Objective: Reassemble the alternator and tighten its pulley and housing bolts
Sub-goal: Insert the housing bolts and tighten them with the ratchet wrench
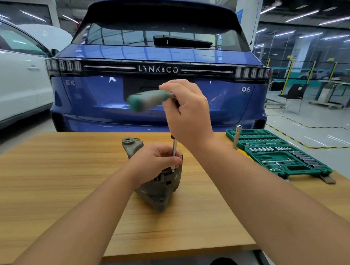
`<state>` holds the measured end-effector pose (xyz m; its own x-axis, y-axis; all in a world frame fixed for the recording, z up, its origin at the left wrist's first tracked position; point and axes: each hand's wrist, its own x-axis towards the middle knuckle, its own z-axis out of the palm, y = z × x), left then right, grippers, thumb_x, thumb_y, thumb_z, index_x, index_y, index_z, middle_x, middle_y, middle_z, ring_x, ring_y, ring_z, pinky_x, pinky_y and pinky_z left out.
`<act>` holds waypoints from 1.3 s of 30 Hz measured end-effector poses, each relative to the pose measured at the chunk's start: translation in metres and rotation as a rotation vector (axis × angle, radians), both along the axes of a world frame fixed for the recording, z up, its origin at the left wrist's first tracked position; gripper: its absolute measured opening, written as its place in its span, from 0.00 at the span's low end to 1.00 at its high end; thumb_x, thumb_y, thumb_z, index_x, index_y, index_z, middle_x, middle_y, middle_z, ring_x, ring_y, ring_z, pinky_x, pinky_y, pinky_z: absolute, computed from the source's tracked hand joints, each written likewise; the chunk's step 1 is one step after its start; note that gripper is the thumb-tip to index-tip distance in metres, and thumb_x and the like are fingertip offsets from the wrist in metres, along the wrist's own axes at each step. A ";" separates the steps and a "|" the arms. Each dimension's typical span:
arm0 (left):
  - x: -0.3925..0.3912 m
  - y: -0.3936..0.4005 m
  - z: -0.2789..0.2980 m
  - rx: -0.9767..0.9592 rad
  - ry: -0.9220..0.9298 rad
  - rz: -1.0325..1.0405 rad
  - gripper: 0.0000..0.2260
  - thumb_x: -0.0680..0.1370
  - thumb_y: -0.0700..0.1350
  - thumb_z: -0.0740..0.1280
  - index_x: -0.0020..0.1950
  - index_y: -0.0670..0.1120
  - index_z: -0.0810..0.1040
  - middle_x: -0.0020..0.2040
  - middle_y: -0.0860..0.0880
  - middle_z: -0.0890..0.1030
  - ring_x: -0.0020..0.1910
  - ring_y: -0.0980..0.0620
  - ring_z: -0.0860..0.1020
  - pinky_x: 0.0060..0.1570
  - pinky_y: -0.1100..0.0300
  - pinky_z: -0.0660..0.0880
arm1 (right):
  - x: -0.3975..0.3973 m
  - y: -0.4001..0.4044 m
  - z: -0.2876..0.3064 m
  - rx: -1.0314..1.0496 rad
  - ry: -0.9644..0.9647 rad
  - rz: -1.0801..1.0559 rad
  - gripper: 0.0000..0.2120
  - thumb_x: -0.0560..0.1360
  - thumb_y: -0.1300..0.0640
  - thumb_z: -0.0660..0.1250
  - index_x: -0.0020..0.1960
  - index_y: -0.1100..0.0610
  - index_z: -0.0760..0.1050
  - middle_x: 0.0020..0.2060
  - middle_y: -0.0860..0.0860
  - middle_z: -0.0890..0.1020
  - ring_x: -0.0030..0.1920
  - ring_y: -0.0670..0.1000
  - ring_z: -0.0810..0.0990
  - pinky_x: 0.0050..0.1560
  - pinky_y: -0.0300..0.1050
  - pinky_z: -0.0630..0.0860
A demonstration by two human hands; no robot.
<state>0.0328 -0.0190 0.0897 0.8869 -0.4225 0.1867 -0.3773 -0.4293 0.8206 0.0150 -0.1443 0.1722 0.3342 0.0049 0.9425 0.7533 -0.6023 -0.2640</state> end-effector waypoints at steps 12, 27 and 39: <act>-0.003 -0.002 0.000 -0.003 -0.005 0.013 0.11 0.80 0.51 0.71 0.45 0.68 0.83 0.44 0.62 0.86 0.44 0.67 0.81 0.46 0.62 0.74 | -0.004 -0.006 -0.002 -0.237 0.026 -0.066 0.18 0.83 0.53 0.60 0.65 0.64 0.78 0.54 0.57 0.80 0.53 0.58 0.76 0.54 0.54 0.72; -0.003 -0.001 0.000 -0.002 0.028 0.015 0.09 0.80 0.50 0.71 0.46 0.66 0.83 0.46 0.60 0.86 0.46 0.65 0.82 0.48 0.60 0.74 | -0.015 -0.011 0.071 0.382 1.220 0.458 0.07 0.79 0.59 0.63 0.55 0.58 0.75 0.35 0.50 0.85 0.39 0.52 0.87 0.51 0.56 0.76; -0.002 -0.001 0.001 0.024 0.012 0.018 0.12 0.80 0.51 0.71 0.45 0.70 0.82 0.44 0.64 0.85 0.44 0.71 0.80 0.45 0.63 0.72 | -0.004 -0.010 0.025 1.029 0.913 0.814 0.04 0.79 0.57 0.67 0.50 0.57 0.79 0.34 0.47 0.79 0.37 0.47 0.78 0.43 0.43 0.73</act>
<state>0.0304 -0.0202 0.0902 0.8966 -0.4106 0.1657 -0.3592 -0.4555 0.8145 0.0107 -0.1544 0.1972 0.9881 -0.0266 0.1518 0.1394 0.5740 -0.8069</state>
